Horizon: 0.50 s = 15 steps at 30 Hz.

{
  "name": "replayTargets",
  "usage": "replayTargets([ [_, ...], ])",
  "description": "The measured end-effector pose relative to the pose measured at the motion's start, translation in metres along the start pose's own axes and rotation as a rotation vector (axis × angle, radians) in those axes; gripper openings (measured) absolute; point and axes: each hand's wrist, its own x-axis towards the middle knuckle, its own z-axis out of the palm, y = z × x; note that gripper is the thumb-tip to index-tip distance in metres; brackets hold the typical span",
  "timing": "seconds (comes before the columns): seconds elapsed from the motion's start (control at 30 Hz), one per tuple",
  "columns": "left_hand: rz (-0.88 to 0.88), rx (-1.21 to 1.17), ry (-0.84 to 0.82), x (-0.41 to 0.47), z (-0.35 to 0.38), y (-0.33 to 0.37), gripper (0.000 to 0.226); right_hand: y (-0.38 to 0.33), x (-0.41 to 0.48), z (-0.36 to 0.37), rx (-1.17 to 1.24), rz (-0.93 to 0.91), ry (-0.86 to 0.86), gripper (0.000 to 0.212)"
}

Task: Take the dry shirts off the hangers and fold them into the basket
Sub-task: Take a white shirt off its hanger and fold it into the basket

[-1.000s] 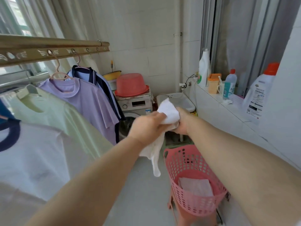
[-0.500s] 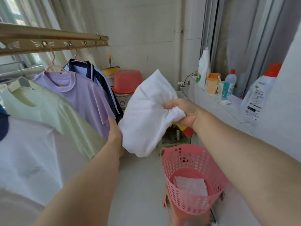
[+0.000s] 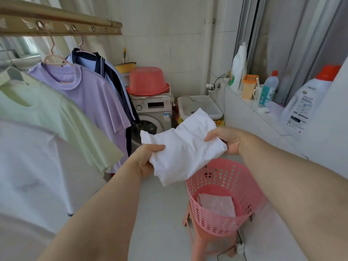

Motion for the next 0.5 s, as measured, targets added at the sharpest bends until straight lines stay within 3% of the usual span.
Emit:
replayTargets([
  [0.07, 0.054, 0.016, 0.017, 0.007, -0.002, 0.001, 0.045, 0.001, 0.006, -0.002, 0.009, 0.031, 0.017, 0.044],
  [0.2, 0.063, -0.044, 0.038, 0.016, -0.001, -0.004, 0.031, 0.025, 0.036, -0.013, 0.073, 0.07, 0.279, 0.056],
  [0.3, 0.066, -0.05, 0.181, 0.032, -0.003, -0.01, 0.035, 0.043, 0.048, -0.021, 0.232, 0.043, 0.357, 0.046],
  [0.4, 0.04, -0.032, 0.231, 0.048, 0.003, -0.017, 0.036, 0.054, 0.051, -0.033, 0.329, 0.05, 0.281, 0.05],
  [0.5, -0.019, -0.028, 0.285, 0.066, 0.003, -0.023, 0.038, 0.074, 0.057, -0.039, 0.148, 0.175, 0.067, 0.05],
])
